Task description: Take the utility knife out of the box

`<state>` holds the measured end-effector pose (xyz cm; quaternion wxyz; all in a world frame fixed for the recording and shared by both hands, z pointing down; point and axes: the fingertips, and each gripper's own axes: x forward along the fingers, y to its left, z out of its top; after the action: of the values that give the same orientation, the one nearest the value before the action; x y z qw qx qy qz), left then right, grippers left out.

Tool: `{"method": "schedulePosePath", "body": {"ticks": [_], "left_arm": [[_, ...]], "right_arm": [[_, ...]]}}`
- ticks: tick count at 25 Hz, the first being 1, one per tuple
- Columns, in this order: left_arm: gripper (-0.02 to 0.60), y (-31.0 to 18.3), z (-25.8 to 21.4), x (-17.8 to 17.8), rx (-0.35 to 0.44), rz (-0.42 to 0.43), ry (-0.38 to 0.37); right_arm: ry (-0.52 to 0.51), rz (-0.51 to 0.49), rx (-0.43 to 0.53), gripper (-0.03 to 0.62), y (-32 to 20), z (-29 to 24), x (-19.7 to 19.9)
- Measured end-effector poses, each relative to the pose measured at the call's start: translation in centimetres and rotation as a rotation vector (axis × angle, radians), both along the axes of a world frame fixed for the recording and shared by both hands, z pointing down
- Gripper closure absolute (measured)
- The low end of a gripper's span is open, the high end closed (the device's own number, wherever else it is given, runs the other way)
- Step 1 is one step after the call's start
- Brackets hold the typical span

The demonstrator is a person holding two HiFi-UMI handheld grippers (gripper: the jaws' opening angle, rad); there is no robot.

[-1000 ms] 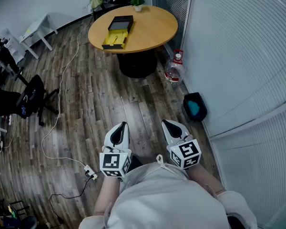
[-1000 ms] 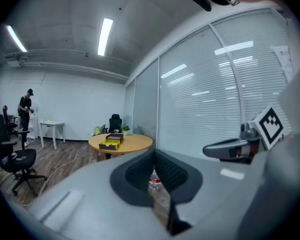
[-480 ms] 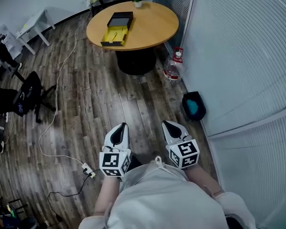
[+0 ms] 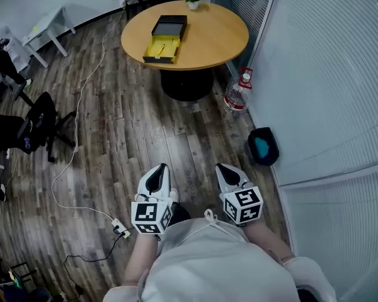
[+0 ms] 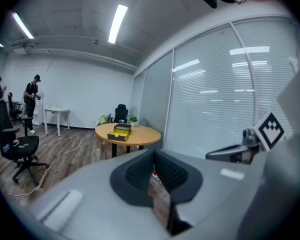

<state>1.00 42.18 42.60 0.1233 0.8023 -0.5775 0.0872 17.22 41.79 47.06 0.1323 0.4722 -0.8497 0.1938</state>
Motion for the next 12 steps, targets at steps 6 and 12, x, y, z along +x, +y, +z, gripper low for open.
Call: {"method": "schedulePosePath", "body": {"ticks": [6,12], "left_arm": [[0.574,-4.9,0.0,-6.0,0.001,0.003,0.027],[0.575,-10.2,-0.4,-13.0,0.023,0.01,0.048]], "right_arm": [[0.009,0.042,-0.02,0.594,-4.7,0.2,-5.1],[0.036,0.068,-0.028,0.594,-9.6,0.4,-11.4]]}}
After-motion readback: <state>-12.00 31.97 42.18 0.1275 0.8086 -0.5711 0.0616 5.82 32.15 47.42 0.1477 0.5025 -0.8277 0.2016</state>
